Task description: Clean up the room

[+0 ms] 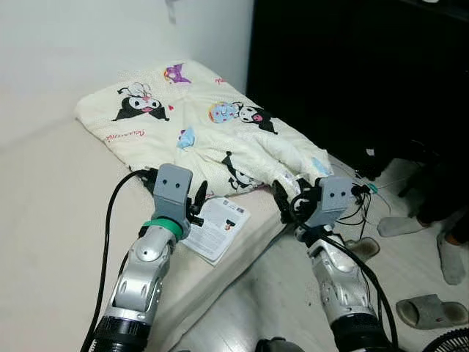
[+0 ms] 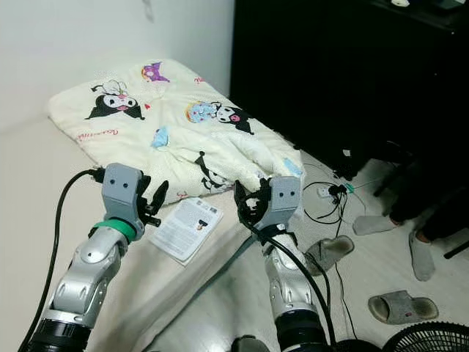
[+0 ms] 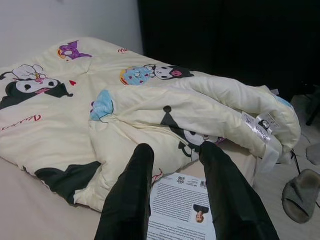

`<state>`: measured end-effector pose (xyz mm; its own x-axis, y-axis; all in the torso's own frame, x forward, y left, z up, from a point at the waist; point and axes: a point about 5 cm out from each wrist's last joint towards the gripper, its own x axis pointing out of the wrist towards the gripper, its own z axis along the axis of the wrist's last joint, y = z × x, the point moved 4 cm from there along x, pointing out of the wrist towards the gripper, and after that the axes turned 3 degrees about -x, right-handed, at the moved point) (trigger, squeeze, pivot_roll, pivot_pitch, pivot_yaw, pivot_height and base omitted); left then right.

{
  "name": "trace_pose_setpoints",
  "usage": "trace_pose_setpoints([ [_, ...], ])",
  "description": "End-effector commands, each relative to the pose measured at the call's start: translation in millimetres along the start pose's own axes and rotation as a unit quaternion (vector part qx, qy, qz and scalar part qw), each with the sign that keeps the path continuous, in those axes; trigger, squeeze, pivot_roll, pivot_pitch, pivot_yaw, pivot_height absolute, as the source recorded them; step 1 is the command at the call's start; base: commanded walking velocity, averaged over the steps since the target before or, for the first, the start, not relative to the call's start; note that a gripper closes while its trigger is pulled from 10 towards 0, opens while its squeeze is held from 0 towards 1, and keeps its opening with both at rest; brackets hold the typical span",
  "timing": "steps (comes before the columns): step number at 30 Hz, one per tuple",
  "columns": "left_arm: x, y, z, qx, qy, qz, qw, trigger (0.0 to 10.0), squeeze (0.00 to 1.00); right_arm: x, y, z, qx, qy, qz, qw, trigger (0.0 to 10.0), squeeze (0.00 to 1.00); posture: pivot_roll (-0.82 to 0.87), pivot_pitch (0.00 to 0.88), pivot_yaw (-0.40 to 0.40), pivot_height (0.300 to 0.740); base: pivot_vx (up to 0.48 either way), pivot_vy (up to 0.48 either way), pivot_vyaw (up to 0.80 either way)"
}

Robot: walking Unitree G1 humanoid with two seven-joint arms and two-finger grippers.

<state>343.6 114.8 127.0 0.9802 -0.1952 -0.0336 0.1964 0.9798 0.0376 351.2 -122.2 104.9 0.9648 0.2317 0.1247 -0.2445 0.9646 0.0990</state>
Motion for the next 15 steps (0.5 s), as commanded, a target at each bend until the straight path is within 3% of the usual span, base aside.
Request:
trace_pose_setpoints([
  [1, -2.9, -1.1, -9.6, 0.002, 0.014, -0.002, 1.000, 10.0, 0.00, -2.7, 2.2, -5.3, 0.003, 0.009, 0.000, 1.000, 10.0, 0.00, -0.04, 0.023, 0.039, 0.740, 0.000, 0.000, 0.00],
  [15, -3.4, -2.9, -7.6, 0.000, 0.009, -0.007, 1.000, 10.0, 0.00, -1.6, 11.7, -9.1, 0.008, 0.014, 0.008, 1.000, 10.0, 0.00, -0.03, 0.029, 0.044, 0.740, 0.000, 0.000, 0.00],
])
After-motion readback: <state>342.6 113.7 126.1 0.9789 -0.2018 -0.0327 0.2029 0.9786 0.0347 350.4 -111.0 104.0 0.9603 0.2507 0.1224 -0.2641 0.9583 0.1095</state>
